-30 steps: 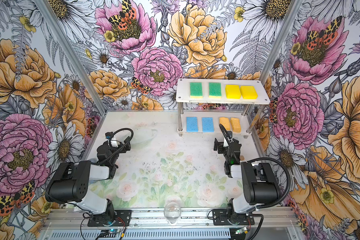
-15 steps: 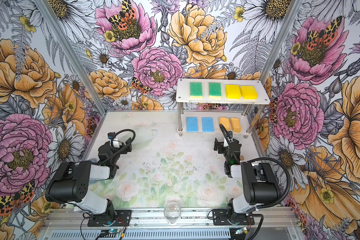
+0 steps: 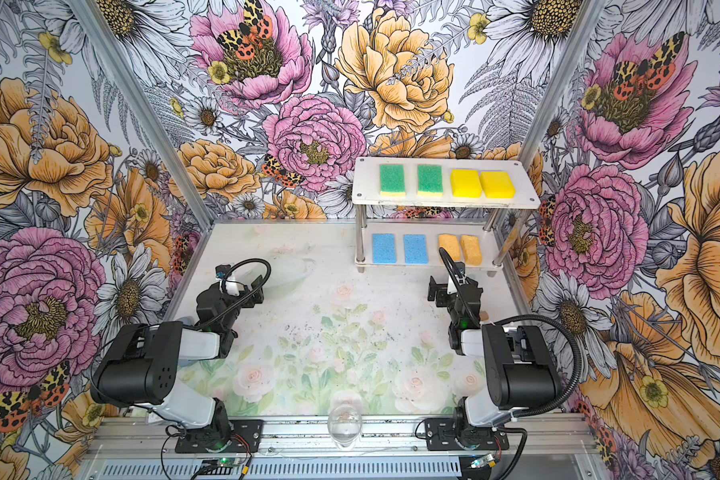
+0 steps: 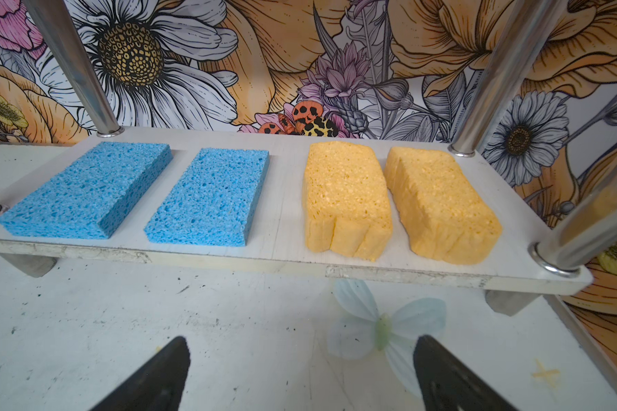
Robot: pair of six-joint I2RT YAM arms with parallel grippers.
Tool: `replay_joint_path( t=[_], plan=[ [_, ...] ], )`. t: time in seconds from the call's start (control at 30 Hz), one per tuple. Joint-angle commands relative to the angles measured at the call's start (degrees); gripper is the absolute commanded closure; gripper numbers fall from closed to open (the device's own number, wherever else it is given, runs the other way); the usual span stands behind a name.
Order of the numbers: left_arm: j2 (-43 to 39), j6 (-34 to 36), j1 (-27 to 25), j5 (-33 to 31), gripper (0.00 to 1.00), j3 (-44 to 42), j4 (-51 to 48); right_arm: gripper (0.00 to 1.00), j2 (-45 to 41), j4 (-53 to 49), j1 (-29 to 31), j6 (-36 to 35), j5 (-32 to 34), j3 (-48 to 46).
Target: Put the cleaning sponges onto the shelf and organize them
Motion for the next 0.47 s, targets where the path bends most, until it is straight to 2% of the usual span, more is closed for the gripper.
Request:
replay_joint_path(
  t=[0.0,0.43],
  plan=[
    [-0.71,0.94,-0.45,-0.44,0.01,0.74,0.24,0.00,0.87,0.70,0.00,0.49,0.34,0.61],
    [-0.71,0.96,-0.64,-0.73,0.01,0.74,0.25,0.00,0.81,0.71,0.00,0.54,0.46,0.57]
  ],
)
